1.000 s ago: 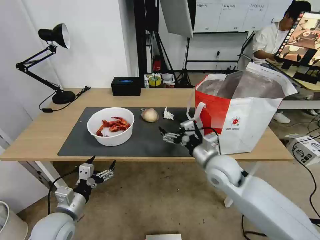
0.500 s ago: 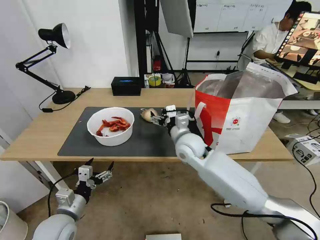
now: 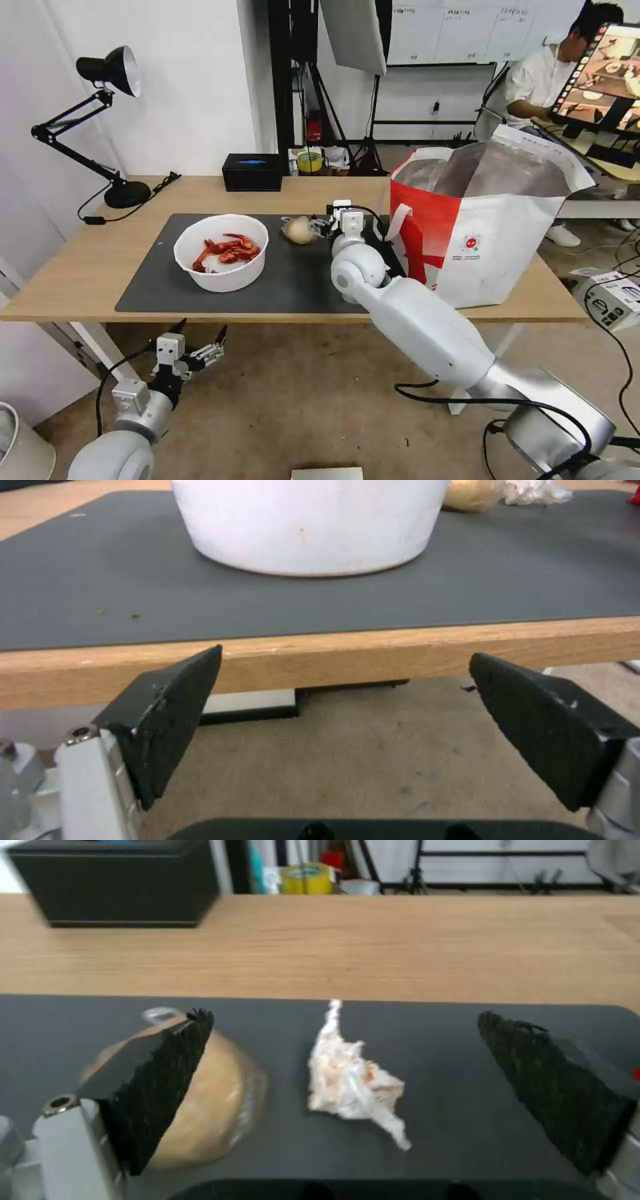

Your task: Pick up the trash from the table and place it into the takeout bag.

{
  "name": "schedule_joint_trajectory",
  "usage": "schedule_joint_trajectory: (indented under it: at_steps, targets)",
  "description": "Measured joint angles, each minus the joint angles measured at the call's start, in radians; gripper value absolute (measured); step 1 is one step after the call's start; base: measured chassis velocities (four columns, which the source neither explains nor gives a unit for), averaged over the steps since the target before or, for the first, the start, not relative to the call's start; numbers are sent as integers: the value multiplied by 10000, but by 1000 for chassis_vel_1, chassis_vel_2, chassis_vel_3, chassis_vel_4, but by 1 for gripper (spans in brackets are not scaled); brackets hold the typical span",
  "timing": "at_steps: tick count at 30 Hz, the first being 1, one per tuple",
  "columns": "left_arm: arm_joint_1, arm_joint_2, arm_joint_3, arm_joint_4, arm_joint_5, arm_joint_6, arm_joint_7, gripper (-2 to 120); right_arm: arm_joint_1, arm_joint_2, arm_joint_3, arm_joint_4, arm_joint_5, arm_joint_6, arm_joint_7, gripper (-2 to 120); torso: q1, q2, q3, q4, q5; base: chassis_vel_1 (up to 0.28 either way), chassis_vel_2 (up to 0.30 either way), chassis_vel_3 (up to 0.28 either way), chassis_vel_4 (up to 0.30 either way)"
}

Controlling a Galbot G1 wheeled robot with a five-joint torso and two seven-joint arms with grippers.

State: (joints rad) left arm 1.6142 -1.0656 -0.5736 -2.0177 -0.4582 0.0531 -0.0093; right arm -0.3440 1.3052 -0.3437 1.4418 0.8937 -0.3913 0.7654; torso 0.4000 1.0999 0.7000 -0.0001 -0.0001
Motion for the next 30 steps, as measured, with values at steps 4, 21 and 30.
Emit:
schedule_joint_trajectory:
  at_steps: [4, 21, 30]
  targets:
    - [7, -49, 4, -1, 18, -12, 4, 100, 101, 150, 47, -299, 22, -3, 151, 100, 0, 0, 0, 0, 0, 0, 0, 0, 0]
    - [171, -254, -97, -78, 210, -278, 49, 100, 1383, 1977, 293, -3320, 538, 62, 1151, 100, -1, 1, 0, 2, 0, 0, 0, 0, 0]
    - [142, -243, -43, -85, 236, -289, 52, 100, 1299, 1980, 319, -3447, 729, -358, 1311, 100, 0, 0, -1, 0, 0, 0, 0, 0, 0]
